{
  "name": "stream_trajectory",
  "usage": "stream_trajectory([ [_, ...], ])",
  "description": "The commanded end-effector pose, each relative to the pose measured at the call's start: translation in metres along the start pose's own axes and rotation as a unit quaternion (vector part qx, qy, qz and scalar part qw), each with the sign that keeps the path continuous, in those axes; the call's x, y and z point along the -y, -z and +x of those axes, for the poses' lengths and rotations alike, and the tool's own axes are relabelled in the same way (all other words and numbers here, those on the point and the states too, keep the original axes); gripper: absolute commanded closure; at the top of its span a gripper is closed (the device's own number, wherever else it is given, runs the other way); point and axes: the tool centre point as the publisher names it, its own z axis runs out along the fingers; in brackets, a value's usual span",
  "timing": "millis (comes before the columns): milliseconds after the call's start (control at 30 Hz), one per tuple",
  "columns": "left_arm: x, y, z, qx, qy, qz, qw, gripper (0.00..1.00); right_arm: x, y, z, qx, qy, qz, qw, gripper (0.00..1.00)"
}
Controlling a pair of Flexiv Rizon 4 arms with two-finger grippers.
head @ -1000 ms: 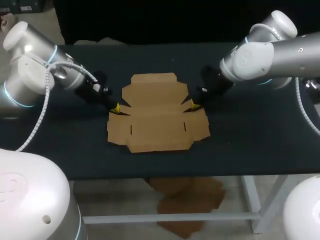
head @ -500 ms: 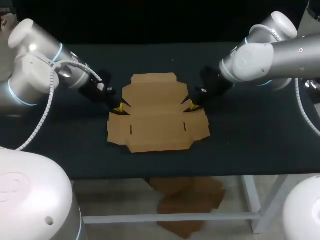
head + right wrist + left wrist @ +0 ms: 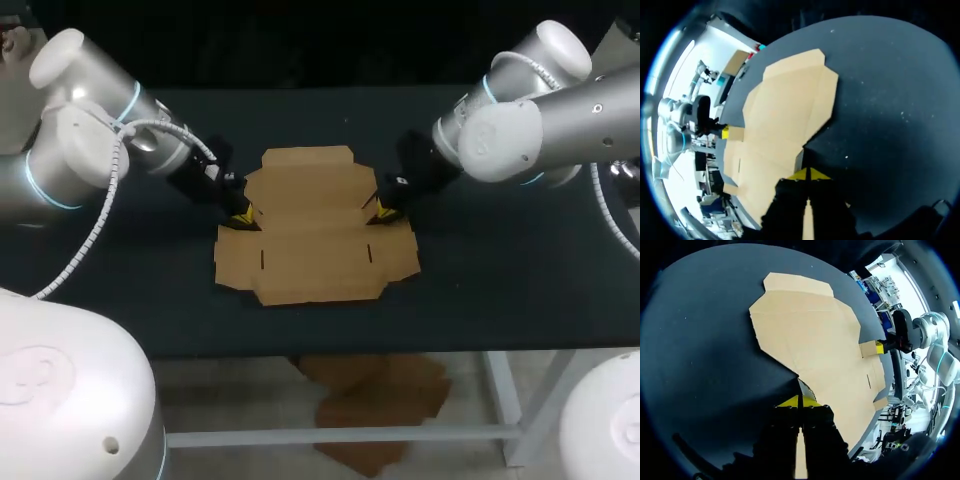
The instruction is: Assemble the packaging by folding the flat box into shape, placing the metal phone stand inside, and closing the box properly
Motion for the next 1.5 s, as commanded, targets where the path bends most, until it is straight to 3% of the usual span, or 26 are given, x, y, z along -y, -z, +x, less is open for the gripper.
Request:
stream_trajectory([
  [33,0.001,0.000,0.007,0.017,0.003,-0.002,1.000,1.00,0.002,-0.002,0.008,0.022,-0.002,-0.003,1.000,1.00],
  [500,0.008,-0.005,0.022,0.046,0.002,-0.013,0.999,1.00,0.000,-0.006,0.017,0.054,-0.004,-0.006,0.999,1.00],
  [1500,0.017,-0.025,0.028,0.075,0.013,-0.028,0.997,1.00,-0.010,-0.026,0.031,0.103,0.004,0.006,0.995,1.00],
])
